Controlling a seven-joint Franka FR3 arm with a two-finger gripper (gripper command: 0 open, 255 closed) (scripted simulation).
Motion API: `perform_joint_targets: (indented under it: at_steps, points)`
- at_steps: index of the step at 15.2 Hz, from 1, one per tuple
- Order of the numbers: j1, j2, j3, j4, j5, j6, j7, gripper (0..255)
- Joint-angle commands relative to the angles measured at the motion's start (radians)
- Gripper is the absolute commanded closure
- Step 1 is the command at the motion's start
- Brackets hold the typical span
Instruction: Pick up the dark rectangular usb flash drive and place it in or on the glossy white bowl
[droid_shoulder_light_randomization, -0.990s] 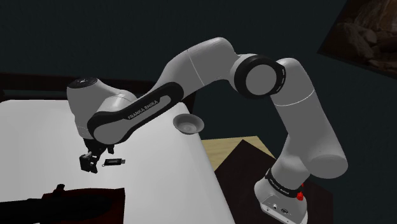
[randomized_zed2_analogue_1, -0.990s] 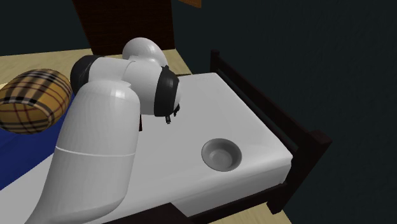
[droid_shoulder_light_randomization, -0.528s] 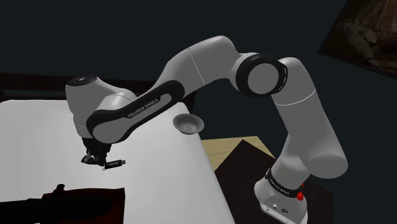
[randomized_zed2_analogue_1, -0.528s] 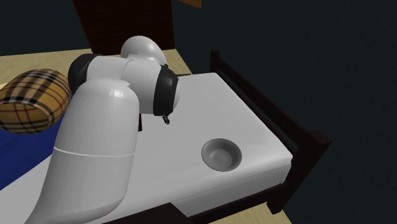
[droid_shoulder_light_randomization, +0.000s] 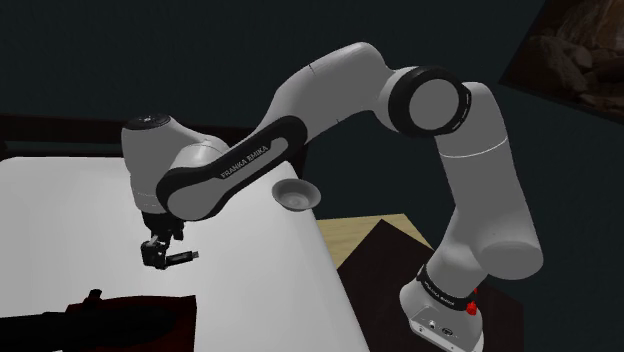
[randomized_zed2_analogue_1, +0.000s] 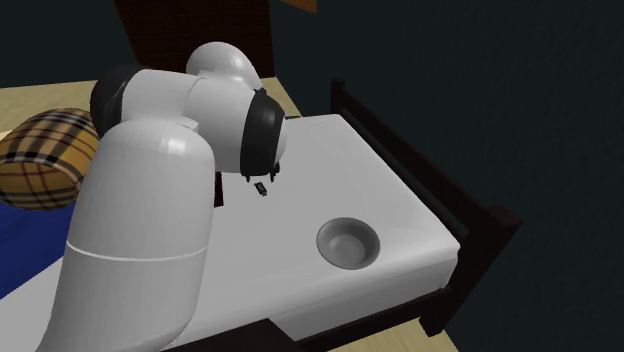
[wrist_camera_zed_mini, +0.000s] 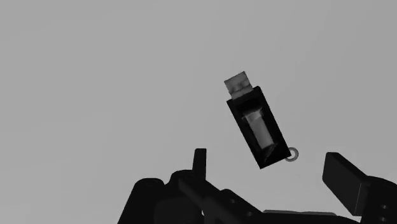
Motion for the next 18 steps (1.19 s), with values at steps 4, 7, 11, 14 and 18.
perform_joint_targets:
  at_steps: [4,7,11,14,18]
  points:
    - [-0.169,-0.156,0.122,-0.224,0.009,0.067,-0.416,0]
    - [-0.16,-0.129,0.11,-0.225,-0.007,0.094,-0.406,0]
    - [-0.145,-0.085,0.091,-0.223,-0.031,0.134,-0.391,0]
    - [-0.144,-0.085,0.091,-0.223,-0.031,0.134,-0.391,0]
    - [-0.144,-0.085,0.091,-0.223,-0.031,0.134,-0.391,0]
